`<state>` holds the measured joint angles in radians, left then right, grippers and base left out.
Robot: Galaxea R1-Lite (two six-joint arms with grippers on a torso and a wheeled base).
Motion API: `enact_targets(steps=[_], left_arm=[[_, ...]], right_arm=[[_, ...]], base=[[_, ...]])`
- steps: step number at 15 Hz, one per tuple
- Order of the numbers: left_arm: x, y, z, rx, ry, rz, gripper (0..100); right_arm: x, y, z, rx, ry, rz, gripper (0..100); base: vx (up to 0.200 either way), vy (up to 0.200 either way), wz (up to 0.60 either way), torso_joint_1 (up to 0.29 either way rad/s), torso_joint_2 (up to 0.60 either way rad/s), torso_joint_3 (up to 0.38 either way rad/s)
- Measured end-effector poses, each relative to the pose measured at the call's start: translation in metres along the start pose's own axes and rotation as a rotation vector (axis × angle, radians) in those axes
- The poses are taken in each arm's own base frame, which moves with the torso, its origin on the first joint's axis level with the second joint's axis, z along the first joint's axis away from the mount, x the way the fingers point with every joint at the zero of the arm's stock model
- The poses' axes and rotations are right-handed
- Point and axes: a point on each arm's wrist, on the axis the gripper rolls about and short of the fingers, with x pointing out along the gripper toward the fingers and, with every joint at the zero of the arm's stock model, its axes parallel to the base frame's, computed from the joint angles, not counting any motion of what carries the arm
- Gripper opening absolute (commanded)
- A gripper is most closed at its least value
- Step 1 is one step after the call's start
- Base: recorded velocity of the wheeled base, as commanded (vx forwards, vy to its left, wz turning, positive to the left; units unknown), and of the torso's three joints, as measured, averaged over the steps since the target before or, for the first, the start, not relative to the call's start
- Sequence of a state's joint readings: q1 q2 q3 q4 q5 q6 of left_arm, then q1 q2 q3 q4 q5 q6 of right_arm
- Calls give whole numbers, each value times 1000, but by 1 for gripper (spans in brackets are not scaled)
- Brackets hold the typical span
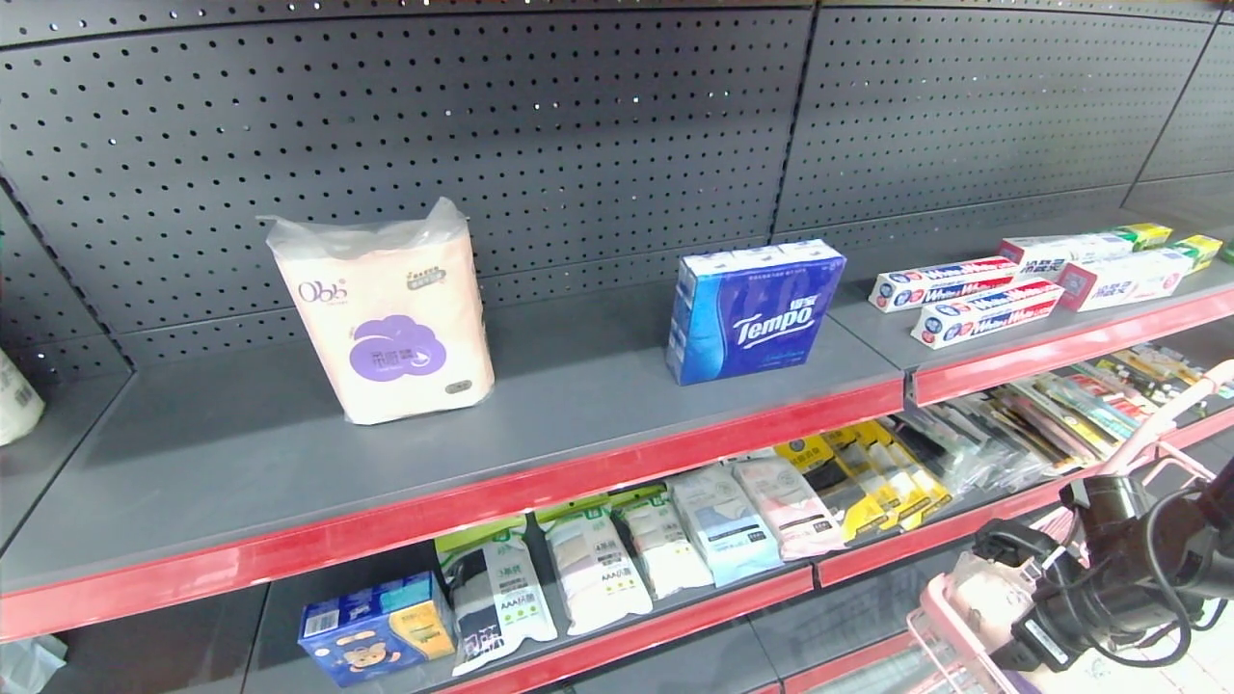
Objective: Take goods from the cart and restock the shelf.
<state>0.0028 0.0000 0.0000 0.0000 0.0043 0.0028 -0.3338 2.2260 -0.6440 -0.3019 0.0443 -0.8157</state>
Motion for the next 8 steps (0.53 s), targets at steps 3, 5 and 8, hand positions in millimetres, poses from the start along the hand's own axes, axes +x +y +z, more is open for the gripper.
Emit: enact_targets(steps=[3, 5, 8], left_arm=[[0, 0, 0, 0, 0, 0, 100], [0, 0, 0, 0, 0, 0, 100], [0, 0, 0, 0, 0, 0, 100]], right_arm=[[0, 1, 1, -1, -28, 27, 0], [1, 1, 1, 0, -34, 34, 0], [1, 3, 0, 0, -32, 38, 0]], base=[[0, 0, 0, 0, 0, 0], [0, 0, 0, 0, 0, 0], [0, 0, 0, 0, 0, 0]])
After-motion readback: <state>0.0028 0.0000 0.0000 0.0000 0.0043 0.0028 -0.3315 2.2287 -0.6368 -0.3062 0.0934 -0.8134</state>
